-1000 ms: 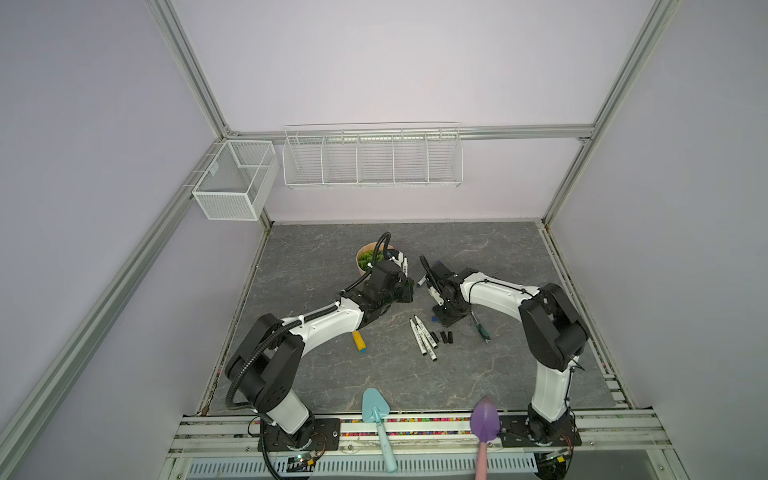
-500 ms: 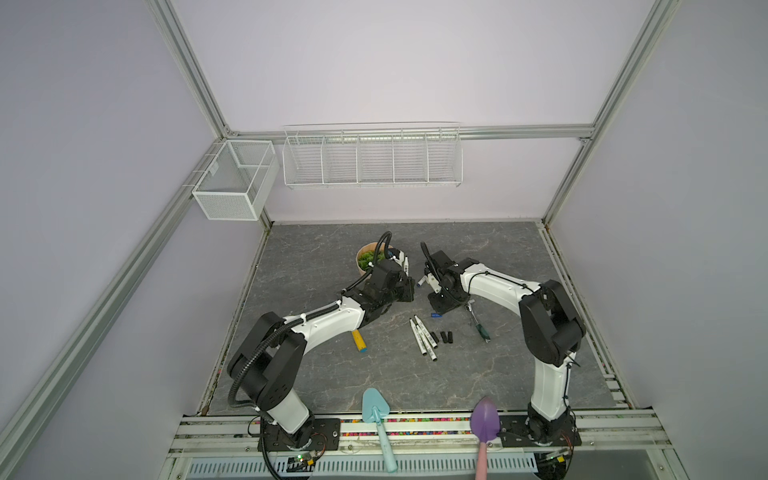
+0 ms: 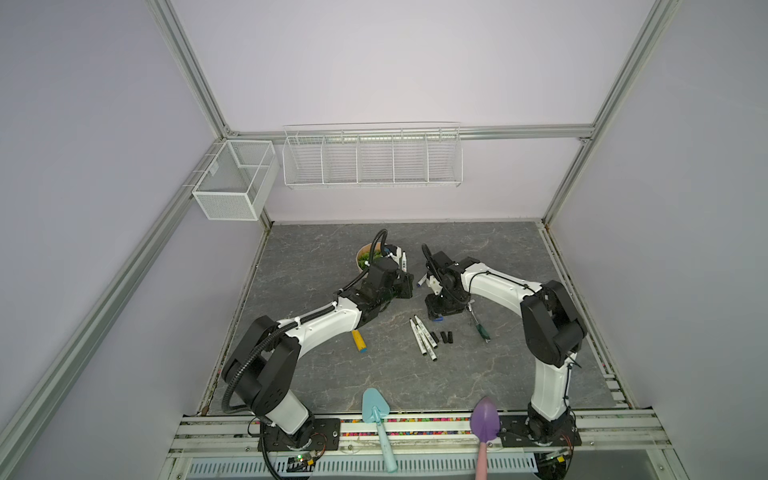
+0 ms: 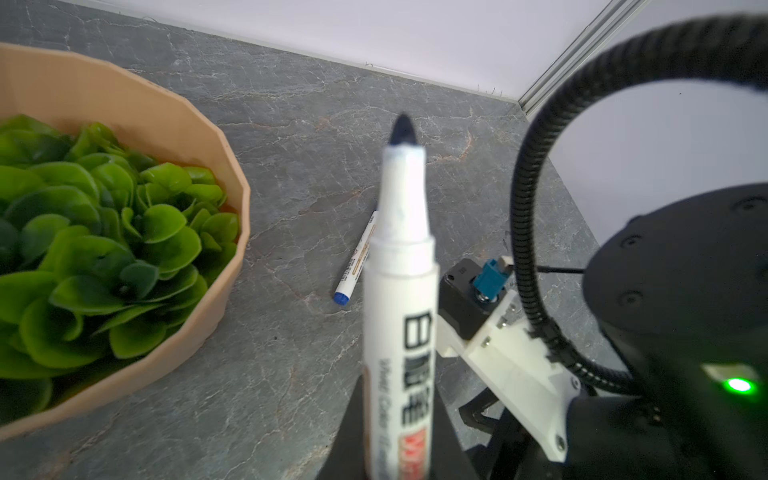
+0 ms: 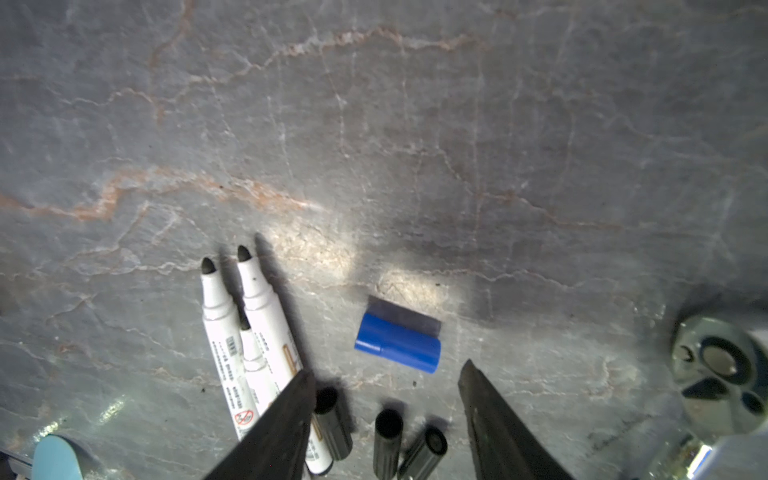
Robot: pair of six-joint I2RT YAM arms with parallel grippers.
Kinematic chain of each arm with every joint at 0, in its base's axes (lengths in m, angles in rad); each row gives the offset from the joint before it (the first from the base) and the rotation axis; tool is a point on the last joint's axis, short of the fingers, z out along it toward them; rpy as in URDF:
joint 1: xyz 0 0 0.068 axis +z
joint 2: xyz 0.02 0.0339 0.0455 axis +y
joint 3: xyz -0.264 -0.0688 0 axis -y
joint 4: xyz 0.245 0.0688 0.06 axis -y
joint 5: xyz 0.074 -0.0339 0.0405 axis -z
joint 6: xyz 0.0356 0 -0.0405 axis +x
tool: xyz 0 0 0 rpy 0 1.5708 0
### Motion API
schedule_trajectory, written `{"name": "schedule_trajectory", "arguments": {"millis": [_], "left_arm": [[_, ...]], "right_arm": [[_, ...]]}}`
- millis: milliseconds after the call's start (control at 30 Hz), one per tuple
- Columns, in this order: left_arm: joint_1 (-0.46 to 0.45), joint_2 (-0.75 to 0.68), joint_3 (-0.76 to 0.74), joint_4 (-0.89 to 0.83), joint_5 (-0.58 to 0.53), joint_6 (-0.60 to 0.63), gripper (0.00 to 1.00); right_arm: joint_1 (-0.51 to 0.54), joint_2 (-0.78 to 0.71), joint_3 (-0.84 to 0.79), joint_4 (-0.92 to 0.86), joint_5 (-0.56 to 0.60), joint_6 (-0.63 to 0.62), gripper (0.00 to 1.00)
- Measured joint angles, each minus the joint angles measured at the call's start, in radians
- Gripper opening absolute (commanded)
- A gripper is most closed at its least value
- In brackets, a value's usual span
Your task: Insert the pens into the pen caps
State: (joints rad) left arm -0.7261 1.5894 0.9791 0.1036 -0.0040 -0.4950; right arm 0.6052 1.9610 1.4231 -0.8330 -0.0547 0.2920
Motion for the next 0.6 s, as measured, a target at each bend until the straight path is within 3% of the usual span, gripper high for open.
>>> {"name": "schedule_trajectory", "arguments": {"millis": [200,400,600], "left_arm": [[0.0,-0.026,-0.027,0.0,-0.005,0.003,0.0],[0.001,-0.043,-0.036,-0.004,-0.014,0.011,0.0],[0.002,-0.054,-0.038,-0.005,-0.018,0.018,0.0]], "right_arm": [[0.0,0.053,0.005,-0.005,-0.008,0.012,0.55],[0.0,0.054,0.006,-0.006,0.003,0.017,0.44],[0.005,0.054,0.006,-0.018,0.026,0.014,0.48]]}}
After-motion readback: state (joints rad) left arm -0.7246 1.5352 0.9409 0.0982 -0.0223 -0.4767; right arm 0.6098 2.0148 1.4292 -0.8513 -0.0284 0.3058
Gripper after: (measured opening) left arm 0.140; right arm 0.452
